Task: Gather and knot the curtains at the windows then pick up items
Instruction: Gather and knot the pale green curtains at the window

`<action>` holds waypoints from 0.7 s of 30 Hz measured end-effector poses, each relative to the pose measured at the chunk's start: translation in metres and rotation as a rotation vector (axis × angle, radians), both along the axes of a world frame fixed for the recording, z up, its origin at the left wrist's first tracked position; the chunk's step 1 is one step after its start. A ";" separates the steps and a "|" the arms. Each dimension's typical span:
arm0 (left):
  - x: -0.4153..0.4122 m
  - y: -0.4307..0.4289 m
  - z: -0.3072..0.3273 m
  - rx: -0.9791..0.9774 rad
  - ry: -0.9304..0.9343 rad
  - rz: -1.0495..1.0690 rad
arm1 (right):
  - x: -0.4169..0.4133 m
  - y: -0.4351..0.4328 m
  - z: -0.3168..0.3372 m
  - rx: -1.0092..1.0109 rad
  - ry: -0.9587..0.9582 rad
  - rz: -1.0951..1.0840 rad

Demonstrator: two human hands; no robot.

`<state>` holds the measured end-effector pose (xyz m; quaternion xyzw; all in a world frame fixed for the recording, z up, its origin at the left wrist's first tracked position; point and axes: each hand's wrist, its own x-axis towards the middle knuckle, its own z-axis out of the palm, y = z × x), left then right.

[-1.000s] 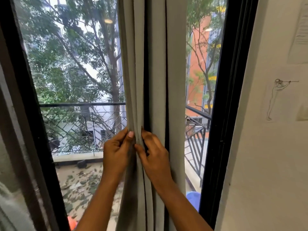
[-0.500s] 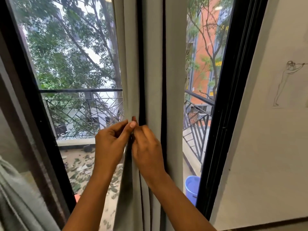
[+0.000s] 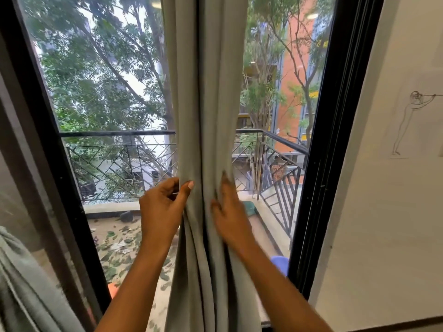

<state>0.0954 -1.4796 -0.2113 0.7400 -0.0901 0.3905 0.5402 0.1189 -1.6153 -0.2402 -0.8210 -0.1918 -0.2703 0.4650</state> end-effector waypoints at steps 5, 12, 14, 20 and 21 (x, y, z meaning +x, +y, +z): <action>0.008 0.009 -0.004 -0.034 0.018 0.002 | -0.030 0.044 -0.038 -0.283 -0.132 0.005; 0.008 0.023 -0.009 -0.124 0.038 -0.034 | -0.011 0.012 -0.025 0.123 0.057 0.242; 0.007 0.023 -0.009 -0.133 0.040 -0.016 | 0.009 -0.004 -0.019 0.451 0.115 -0.025; 0.008 0.017 -0.009 -0.136 0.038 -0.002 | -0.010 -0.015 0.039 0.623 -0.259 -0.103; 0.007 0.014 -0.010 -0.141 0.037 0.001 | -0.023 -0.009 0.048 0.558 -0.343 -0.007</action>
